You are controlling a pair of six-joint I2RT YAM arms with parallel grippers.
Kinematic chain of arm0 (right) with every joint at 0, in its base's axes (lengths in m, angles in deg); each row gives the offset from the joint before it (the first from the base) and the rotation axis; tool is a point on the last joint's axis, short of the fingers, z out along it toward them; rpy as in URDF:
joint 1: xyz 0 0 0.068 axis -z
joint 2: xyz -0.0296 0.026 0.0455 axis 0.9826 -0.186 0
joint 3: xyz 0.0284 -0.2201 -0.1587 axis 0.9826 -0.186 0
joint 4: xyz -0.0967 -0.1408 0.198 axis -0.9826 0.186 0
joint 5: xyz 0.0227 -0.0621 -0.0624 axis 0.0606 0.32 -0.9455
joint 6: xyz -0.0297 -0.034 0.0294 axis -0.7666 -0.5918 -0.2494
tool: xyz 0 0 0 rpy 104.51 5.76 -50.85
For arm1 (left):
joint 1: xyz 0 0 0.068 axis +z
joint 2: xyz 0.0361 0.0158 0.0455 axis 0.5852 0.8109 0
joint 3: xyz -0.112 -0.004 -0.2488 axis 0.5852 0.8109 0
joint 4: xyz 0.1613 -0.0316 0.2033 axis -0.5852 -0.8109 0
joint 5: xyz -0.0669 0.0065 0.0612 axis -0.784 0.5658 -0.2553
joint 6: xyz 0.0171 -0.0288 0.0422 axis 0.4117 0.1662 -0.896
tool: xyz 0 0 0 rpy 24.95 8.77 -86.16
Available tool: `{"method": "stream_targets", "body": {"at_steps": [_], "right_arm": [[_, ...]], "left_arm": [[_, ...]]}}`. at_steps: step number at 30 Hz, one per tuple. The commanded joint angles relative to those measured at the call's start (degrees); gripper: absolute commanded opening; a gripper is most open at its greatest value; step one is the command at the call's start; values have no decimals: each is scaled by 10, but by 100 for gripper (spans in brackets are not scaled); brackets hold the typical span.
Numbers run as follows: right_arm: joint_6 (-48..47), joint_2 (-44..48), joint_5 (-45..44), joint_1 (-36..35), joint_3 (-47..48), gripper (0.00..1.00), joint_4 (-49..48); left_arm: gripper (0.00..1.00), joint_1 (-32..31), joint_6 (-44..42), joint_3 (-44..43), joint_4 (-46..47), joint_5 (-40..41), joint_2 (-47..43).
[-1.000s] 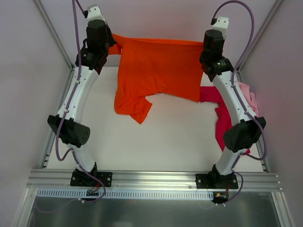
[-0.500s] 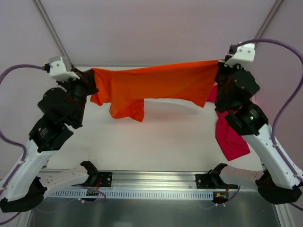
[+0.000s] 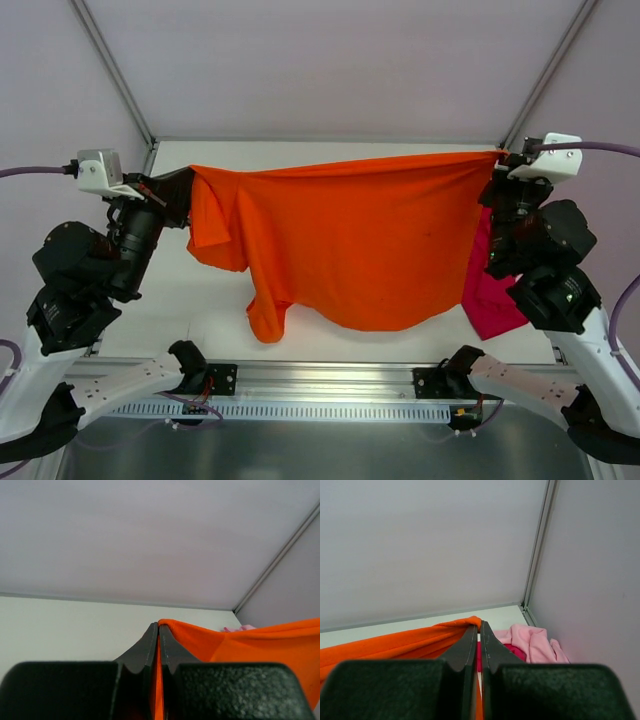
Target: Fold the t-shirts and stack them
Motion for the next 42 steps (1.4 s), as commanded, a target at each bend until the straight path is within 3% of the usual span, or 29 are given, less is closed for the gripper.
{"method": "stream_targets", "body": {"at_steps": [1, 4, 7, 10, 11, 12, 16, 23, 29, 34, 38, 42], "right_arm": [[-43, -26, -33, 6, 16, 1, -47], [-106, -67, -47, 8, 1, 1, -132], [-94, -157, -34, 40, 47, 1, -113], [-41, -243, 14, 92, 93, 1, -82], [-16, -263, 25, 101, 106, 1, -65], [-4, -302, 35, 112, 119, 1, -49], [17, -402, 56, 153, 187, 1, -46], [39, -557, 86, 202, 255, 1, -52], [46, -671, 115, 218, 294, 1, -43], [67, -732, 141, 243, 347, 1, -22], [98, -793, 172, 266, 443, 1, 34], [85, -825, 176, 270, 471, 1, 18]], "left_arm": [[0, 1, -39, 3, 44, 41, 7], [0, 2, -71, -20, 74, 142, 69], [0, 17, -163, -51, 144, 186, 169], [0, 105, -103, -102, 89, 117, 254], [0, 134, -43, -114, 73, 48, 272], [0, 183, -27, -129, 59, 26, 308], [0, 254, 4, -145, 76, -22, 404], [0, 304, 7, -235, 94, -53, 610], [0, 329, 16, -304, 100, -79, 732], [0, 345, 31, -369, 97, -109, 793], [0, 374, 57, -465, 50, -148, 853], [0, 378, 39, -474, 67, -146, 868]]}}
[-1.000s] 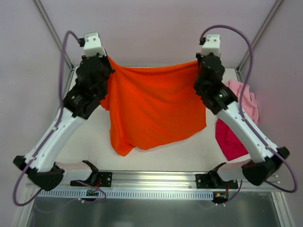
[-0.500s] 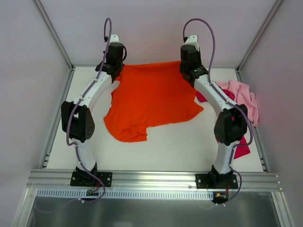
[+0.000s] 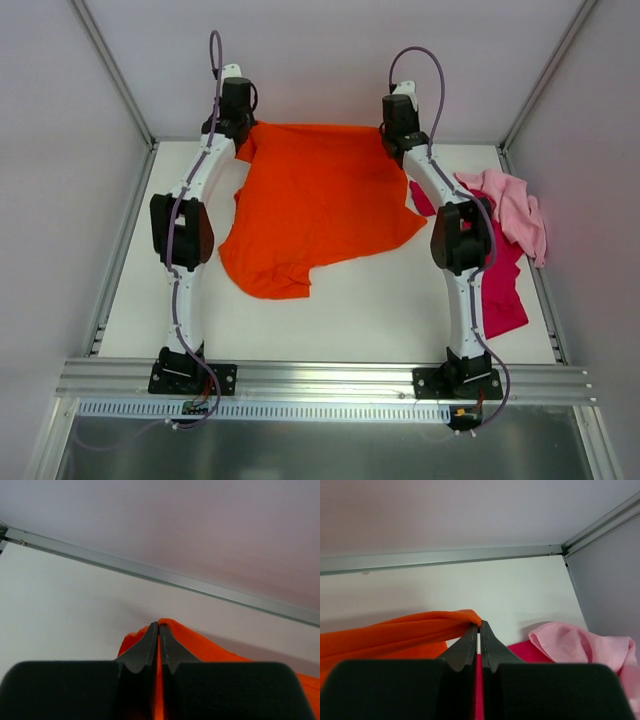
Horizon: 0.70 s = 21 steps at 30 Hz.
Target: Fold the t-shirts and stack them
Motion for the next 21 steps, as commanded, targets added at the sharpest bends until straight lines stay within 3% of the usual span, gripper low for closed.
{"method": "stream_targets", "body": {"at_steps": [1, 5, 11, 21], "right_arm": [[9, 0, 5, 5, 47, 1, -8], [36, -7, 22, 15, 133, 1, 81], [121, 120, 50, 42, 37, 1, 132], [131, 135, 89, 35, 91, 1, 303]], "left_arm": [[0, 12, 4, -30, 18, -9, -6], [0, 36, 58, -21, -9, -61, -43], [0, 39, 72, 24, -74, -66, -138], [0, 18, 90, -14, -249, -88, -165]]}}
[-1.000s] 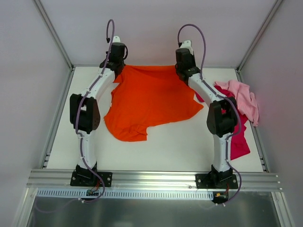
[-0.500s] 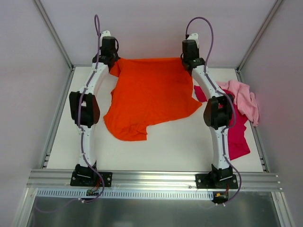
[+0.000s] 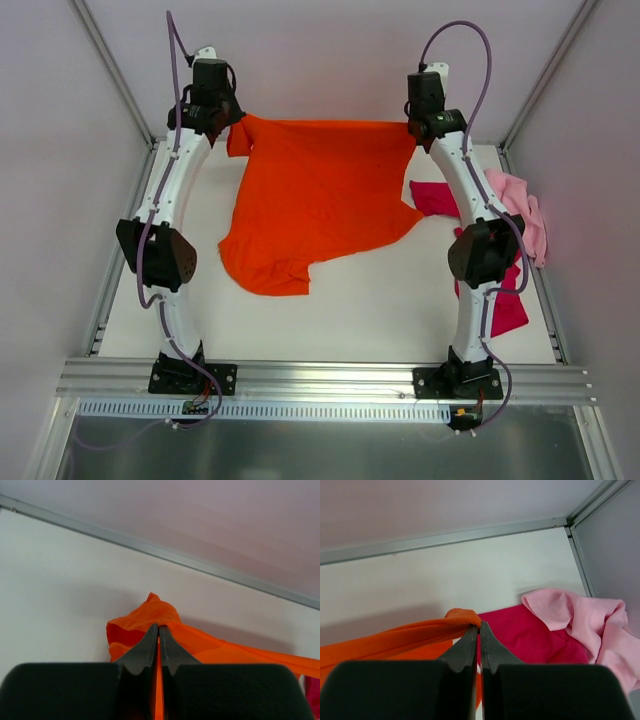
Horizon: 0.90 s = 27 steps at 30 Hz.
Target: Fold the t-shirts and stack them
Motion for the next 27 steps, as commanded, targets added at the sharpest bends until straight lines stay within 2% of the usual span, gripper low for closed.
{"method": "stream_targets", "body": {"at_steps": [1, 5, 7, 13, 19, 27], "right_arm": [[11, 22, 10, 10, 29, 1, 91], [50, 42, 31, 9, 8, 1, 149], [72, 47, 41, 5, 1, 1, 160], [85, 41, 82, -5, 0, 1, 201], [113, 39, 116, -12, -14, 1, 238], [115, 43, 89, -57, -22, 1, 304]], "left_arm": [[0, -1, 17, -3, -91, 2, -25], [0, -15, 19, 92, -76, -6, -59], [0, -21, 16, 110, -80, -2, -68], [0, -33, 23, 246, -57, -13, -110], [0, -47, 24, 326, -48, -35, -138], [0, -58, 22, 391, -73, -20, -155]]}}
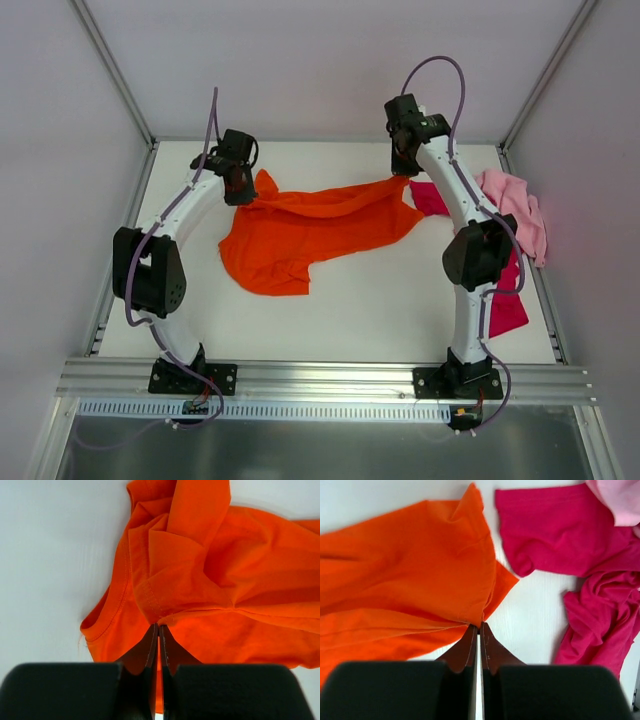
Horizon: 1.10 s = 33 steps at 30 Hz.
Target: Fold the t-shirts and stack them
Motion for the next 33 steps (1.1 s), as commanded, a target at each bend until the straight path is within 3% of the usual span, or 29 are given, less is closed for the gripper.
{"method": "stream_targets", "body": {"at_steps": [1, 8, 19, 22, 23, 24, 27, 28, 33], "right_arm": [[18, 39, -3, -19, -11, 1, 48], [31, 32, -34, -20, -39, 1, 68], [31, 2, -42, -20, -40, 1, 85], [27, 9, -34, -20, -52, 32, 78], [27, 13, -23, -20, -55, 54, 71], [24, 18, -15, -20, -63, 59, 58], [19, 43, 13, -20, -99, 73, 28], [19, 39, 18, -20, -98, 84, 32], [38, 72, 28, -19, -162, 81, 16]], "left_arm": [[0, -8, 8, 33, -9, 3, -28], [0, -12, 33, 92, -17, 13, -39], [0, -13, 44, 88, -22, 7, 20], [3, -13, 44, 88, -17, 3, 23], [13, -14, 38, 79, -16, -6, 27], [25, -16, 37, 75, -14, -7, 30], [34, -19, 31, 60, -4, -14, 26], [43, -19, 32, 58, 0, -15, 24], [53, -19, 26, 49, 3, -29, 2]]}}
